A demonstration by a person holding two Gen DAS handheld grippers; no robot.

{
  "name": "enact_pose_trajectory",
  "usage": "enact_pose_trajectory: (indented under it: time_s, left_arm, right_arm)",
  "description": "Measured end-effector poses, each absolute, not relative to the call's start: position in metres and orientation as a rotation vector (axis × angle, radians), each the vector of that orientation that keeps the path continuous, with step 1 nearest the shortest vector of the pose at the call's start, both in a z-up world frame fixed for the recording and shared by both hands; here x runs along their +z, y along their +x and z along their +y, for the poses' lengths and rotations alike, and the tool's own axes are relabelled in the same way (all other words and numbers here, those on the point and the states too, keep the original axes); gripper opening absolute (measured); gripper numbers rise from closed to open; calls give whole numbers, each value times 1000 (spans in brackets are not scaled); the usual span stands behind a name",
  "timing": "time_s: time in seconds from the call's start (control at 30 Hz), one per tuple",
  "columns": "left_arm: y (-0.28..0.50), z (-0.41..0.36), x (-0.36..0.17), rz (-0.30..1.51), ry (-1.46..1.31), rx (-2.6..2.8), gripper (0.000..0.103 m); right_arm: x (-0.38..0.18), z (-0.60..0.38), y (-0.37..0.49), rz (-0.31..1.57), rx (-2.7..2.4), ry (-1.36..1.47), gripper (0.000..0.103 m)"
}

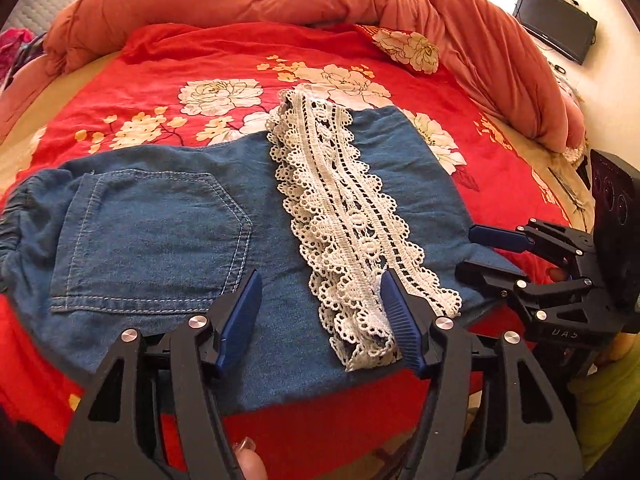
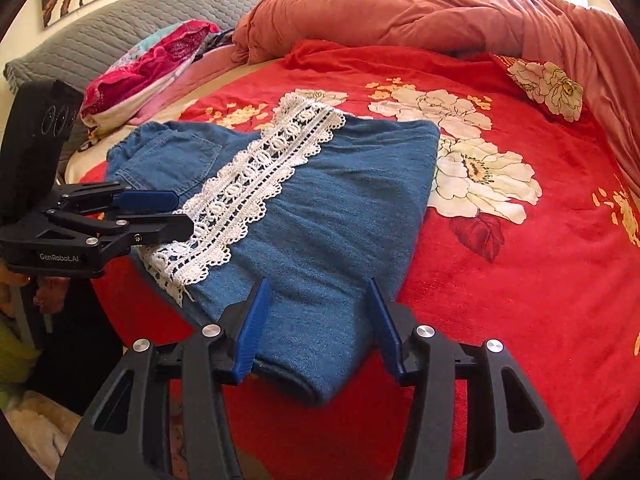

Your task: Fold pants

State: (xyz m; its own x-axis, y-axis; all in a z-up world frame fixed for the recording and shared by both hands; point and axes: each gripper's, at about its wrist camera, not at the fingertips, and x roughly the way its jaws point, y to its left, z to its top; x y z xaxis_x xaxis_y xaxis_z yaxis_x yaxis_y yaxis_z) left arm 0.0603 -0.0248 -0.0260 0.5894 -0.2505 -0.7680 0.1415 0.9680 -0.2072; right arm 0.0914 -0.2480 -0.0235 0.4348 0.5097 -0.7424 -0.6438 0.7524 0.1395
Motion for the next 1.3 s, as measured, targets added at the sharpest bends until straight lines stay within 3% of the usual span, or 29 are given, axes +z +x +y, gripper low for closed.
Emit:
enact_pose_trajectory:
  time_s: [0.1,0.27,0.37,0.5,0.6,0.87,0.93,1.3]
  left_arm:
    - [56,-22,-19,902,-138,-227,64]
    - [51,-20,-10,884,-144,-226,74]
    - [48,-22,-6,872,-137,-229,79]
    - [46,-20,-3,870,-137,-226,86]
    - [42,-19,1,861,-139,-221,91]
    - [35,-8,11,832,-147,-194,93]
    - [32,-2,12,826,-150,-185,93]
    - [16,51,12,813,-230,-80,93]
  right_arm:
    - [-17,-251,87,838,731,-147,57]
    - [-9,-254,82,819,708,-121,58]
    - [-7,-258,79,810,684,-95,70]
    - [-2,-265,76,798,652,-66,72]
    - [2,-267,75,792,633,-55,83]
    - [19,-264,70,751,621,-25,85]
    - [23,-259,70,748,619,-20,94]
    - [48,-210,73,723,671,-69,95]
